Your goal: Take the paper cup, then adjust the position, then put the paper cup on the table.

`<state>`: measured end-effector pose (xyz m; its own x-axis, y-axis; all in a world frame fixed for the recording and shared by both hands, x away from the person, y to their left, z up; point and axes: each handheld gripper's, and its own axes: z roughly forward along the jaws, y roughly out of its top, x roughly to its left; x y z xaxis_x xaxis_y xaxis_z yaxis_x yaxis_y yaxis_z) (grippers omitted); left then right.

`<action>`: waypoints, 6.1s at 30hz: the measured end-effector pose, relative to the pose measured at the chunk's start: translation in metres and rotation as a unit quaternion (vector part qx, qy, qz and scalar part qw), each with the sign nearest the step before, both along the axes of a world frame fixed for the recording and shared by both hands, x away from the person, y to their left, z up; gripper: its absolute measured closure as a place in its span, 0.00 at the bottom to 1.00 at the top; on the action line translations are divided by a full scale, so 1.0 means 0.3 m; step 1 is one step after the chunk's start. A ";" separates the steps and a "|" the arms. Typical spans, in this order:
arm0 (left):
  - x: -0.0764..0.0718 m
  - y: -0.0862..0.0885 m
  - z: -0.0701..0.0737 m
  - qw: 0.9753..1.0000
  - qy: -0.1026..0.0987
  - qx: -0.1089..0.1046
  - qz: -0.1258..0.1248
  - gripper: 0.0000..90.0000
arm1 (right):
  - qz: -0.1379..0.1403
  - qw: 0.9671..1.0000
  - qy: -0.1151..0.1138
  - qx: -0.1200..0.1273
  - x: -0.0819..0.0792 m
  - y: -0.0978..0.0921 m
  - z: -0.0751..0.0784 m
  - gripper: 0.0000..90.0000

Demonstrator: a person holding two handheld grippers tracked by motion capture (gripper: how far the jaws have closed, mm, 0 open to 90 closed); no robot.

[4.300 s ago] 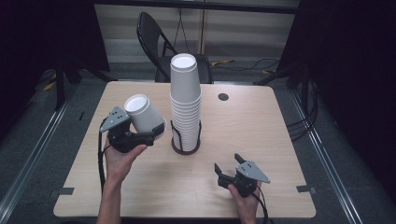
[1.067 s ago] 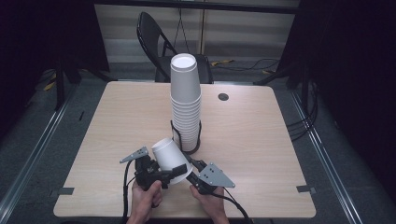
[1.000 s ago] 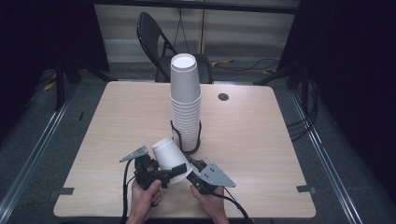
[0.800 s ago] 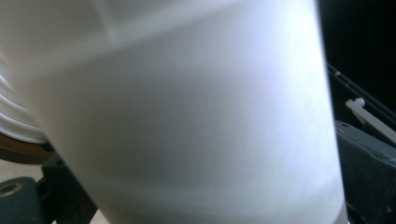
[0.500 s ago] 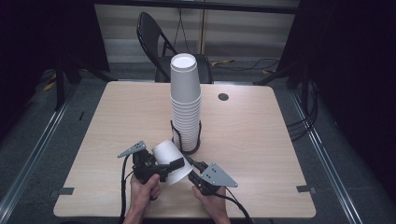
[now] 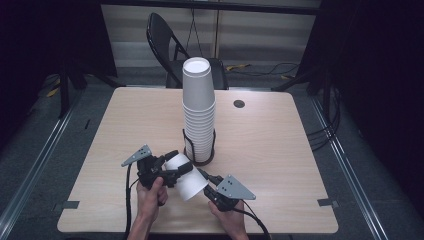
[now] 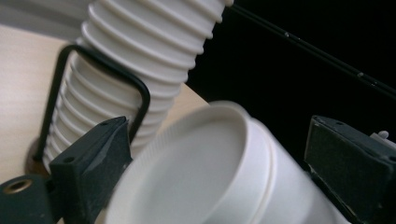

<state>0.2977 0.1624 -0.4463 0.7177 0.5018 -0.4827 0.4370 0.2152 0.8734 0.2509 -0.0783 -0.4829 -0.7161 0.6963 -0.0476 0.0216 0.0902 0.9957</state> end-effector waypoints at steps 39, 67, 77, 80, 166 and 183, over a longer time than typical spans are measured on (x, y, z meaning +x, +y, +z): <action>-0.058 0.044 -0.014 0.972 -0.137 0.192 -0.012 0.17 | 0.019 0.985 0.146 -0.089 0.066 -0.107 0.048 0.96; -0.114 -0.075 -0.057 0.906 -0.241 0.338 -0.085 0.17 | 0.069 0.955 0.215 -0.191 0.149 -0.146 0.148 0.96; -0.128 -0.106 -0.064 0.892 -0.264 0.360 -0.075 0.07 | 0.088 0.945 0.231 -0.216 0.167 -0.133 0.178 0.96; -0.129 -0.117 -0.069 0.890 -0.264 0.364 -0.076 0.01 | 0.091 0.943 0.233 -0.222 0.167 -0.126 0.177 0.96; -0.158 -0.256 -0.025 0.869 -0.298 0.394 -0.028 0.11 | 0.112 0.946 0.277 -0.122 0.184 -0.088 0.181 0.88; -0.099 -0.177 -0.015 0.927 -0.214 0.307 -0.001 0.11 | 0.092 0.973 0.209 -0.017 0.147 -0.183 0.193 0.67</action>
<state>0.2682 0.1092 -0.4507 0.7786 0.5867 0.2225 0.0217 -0.3796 0.9249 0.2951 -0.1332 -0.4250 -0.7908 0.5568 0.2541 0.4045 0.1640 0.8997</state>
